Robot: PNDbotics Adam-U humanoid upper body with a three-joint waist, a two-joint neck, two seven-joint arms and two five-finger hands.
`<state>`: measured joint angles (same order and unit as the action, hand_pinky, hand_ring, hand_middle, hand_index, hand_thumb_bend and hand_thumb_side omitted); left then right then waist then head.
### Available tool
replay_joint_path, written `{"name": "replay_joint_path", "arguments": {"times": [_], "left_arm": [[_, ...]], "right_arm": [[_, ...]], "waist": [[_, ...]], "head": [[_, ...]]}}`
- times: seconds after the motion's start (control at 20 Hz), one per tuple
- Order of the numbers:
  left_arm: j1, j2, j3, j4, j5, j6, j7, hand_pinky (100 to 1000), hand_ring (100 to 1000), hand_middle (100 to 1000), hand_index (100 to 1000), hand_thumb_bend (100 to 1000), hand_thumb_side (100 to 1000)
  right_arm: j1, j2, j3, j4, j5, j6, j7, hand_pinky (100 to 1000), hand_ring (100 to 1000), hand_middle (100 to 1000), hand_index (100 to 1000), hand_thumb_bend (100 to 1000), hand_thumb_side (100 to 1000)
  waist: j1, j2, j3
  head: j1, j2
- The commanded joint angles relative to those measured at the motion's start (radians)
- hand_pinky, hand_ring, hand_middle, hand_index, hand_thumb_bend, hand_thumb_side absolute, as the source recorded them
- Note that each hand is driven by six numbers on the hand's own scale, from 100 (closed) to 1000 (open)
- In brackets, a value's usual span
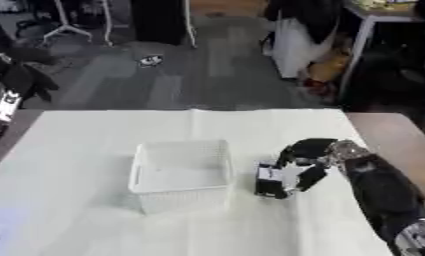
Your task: Pick up objects on the table and place them in the box.
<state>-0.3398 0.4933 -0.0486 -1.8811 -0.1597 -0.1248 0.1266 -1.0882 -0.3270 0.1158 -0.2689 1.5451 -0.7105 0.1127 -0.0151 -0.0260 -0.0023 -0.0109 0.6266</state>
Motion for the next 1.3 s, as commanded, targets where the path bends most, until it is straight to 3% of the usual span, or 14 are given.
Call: {"name": "replay_joint_path", "arguments": {"times": [0.05, 0.4, 0.8, 0.9, 1.0, 1.05, 1.1, 1.15, 1.2, 1.25, 1.3], "left_arm": [[-0.016, 0.025, 0.004, -0.01, 0.004, -0.001, -0.002, 405, 529, 668, 788, 132, 891], [-0.02, 0.022, 0.003, -0.011, 0.005, -0.001, -0.004, 405, 529, 669, 788, 132, 891], [-0.022, 0.021, 0.002, -0.011, 0.005, -0.001, -0.004, 406, 529, 669, 788, 132, 891], [-0.022, 0.021, 0.002, -0.011, 0.006, -0.001, -0.004, 406, 529, 669, 788, 132, 891], [-0.021, 0.022, 0.002, -0.011, 0.006, -0.001, -0.005, 406, 529, 669, 788, 132, 890], [-0.021, 0.022, 0.002, -0.011, 0.006, -0.001, -0.005, 406, 529, 669, 788, 132, 890], [-0.021, 0.022, 0.002, -0.011, 0.006, -0.001, -0.005, 406, 529, 669, 788, 132, 890], [-0.021, 0.022, 0.002, -0.011, 0.006, -0.001, -0.005, 406, 529, 668, 788, 132, 890], [-0.021, 0.022, 0.002, -0.011, 0.006, -0.001, -0.005, 406, 529, 668, 788, 132, 890], [-0.021, 0.022, 0.002, -0.011, 0.006, -0.001, -0.006, 405, 529, 668, 788, 131, 890], [-0.021, 0.022, 0.002, -0.011, 0.006, -0.002, -0.006, 405, 529, 668, 788, 132, 890]], "right_arm": [[-0.013, 0.0, 0.007, -0.037, -0.027, 0.004, -0.018, 823, 746, 736, 879, 751, 1000], [-0.005, 0.022, 0.018, -0.045, -0.052, 0.006, -0.016, 812, 731, 709, 874, 812, 1000], [0.003, 0.033, 0.014, -0.036, -0.056, 0.016, -0.028, 774, 698, 642, 826, 782, 1000], [0.005, 0.034, 0.014, -0.03, -0.051, 0.02, -0.029, 724, 654, 596, 775, 770, 1000], [0.006, 0.033, 0.013, -0.03, -0.042, 0.03, -0.036, 664, 605, 556, 730, 760, 1000], [0.006, 0.032, 0.012, -0.031, -0.038, 0.042, -0.044, 507, 511, 485, 670, 755, 1000], [0.007, 0.032, 0.012, -0.031, -0.034, 0.053, -0.053, 546, 530, 500, 682, 757, 1000], [0.008, 0.032, 0.011, -0.031, -0.03, 0.064, -0.062, 277, 416, 411, 611, 737, 1000], [0.009, 0.031, 0.01, -0.029, -0.026, 0.075, -0.07, 277, 416, 411, 611, 737, 1000], [0.01, 0.03, 0.007, -0.027, -0.025, 0.088, -0.082, 100, 312, 323, 538, 727, 968], [0.011, 0.03, 0.005, -0.025, -0.024, 0.099, -0.093, 100, 269, 280, 505, 721, 948]], "waist": [[0.003, -0.01, 0.004], [0.003, -0.008, 0.009], [0.003, -0.007, 0.011], [0.003, -0.007, 0.01], [0.003, -0.007, 0.01], [0.003, -0.007, 0.01], [0.003, -0.007, 0.01], [0.003, -0.007, 0.01], [0.003, -0.007, 0.01], [0.004, -0.007, 0.009], [0.004, -0.007, 0.009]], "head": [[0.006, -0.011], [0.008, -0.011], [0.007, -0.009], [0.006, -0.008], [0.006, -0.007], [0.006, -0.007], [0.006, -0.006], [0.006, -0.006], [0.006, -0.006], [0.006, -0.006], [0.005, -0.006]]}}
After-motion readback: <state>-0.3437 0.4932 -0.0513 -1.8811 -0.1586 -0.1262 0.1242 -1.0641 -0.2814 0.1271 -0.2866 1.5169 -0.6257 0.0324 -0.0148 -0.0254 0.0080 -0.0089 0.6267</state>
